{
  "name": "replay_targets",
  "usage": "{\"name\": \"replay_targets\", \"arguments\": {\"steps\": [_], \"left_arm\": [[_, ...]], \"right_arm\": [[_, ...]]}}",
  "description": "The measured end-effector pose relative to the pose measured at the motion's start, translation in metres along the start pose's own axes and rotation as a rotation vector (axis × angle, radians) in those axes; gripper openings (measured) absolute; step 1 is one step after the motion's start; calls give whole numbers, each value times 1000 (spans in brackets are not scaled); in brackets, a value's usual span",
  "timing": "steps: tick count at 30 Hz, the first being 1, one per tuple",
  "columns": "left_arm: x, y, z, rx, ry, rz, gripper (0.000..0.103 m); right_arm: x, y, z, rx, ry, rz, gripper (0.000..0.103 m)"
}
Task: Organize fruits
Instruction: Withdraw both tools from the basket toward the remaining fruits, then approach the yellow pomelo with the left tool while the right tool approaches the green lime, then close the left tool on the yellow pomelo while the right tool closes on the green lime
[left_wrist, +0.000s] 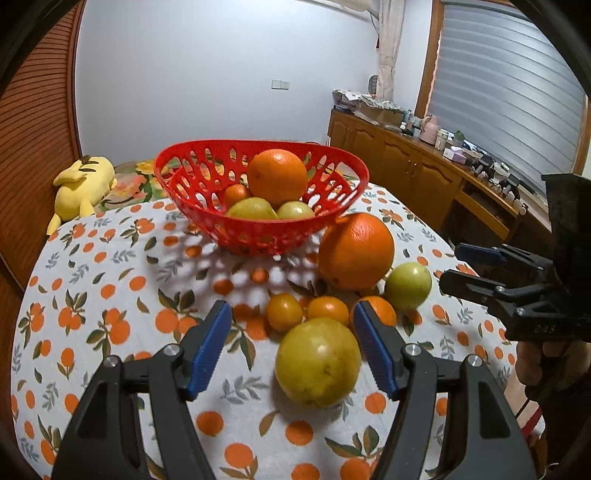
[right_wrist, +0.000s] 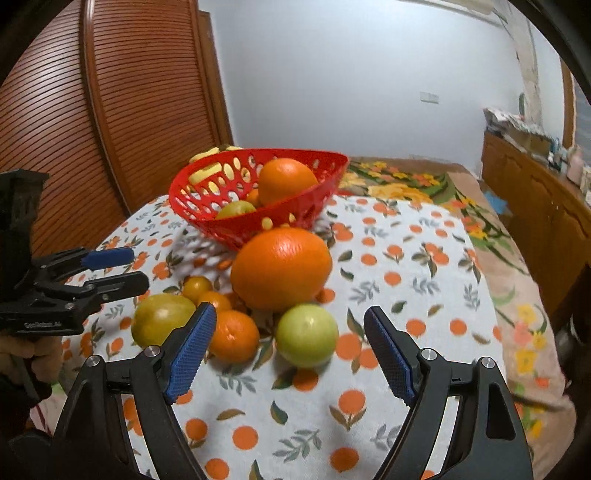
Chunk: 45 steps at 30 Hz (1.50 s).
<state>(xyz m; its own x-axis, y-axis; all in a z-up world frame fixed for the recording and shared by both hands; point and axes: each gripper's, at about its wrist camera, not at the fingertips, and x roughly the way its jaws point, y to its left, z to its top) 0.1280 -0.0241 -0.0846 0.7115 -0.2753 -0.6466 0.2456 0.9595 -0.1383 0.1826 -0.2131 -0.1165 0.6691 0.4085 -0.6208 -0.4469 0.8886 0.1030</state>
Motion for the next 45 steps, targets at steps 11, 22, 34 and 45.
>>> {"name": "replay_targets", "arguments": {"steps": [11,22,34,45], "left_arm": [[2,-2,-15,-11,31,-13,69],[12,-8,-22,-3,58,-22,69],[28,-16,-28,14,101,-15,69],[45,-16,-33,7,142,-4,69]], "right_arm": [[20,-10,-9,31,32,-7,69],[43,-17,-11,54,79,-11,65],[45,-13,-21,45,95,-8,51],[37,-12,-31,55,62,-3,51]]}}
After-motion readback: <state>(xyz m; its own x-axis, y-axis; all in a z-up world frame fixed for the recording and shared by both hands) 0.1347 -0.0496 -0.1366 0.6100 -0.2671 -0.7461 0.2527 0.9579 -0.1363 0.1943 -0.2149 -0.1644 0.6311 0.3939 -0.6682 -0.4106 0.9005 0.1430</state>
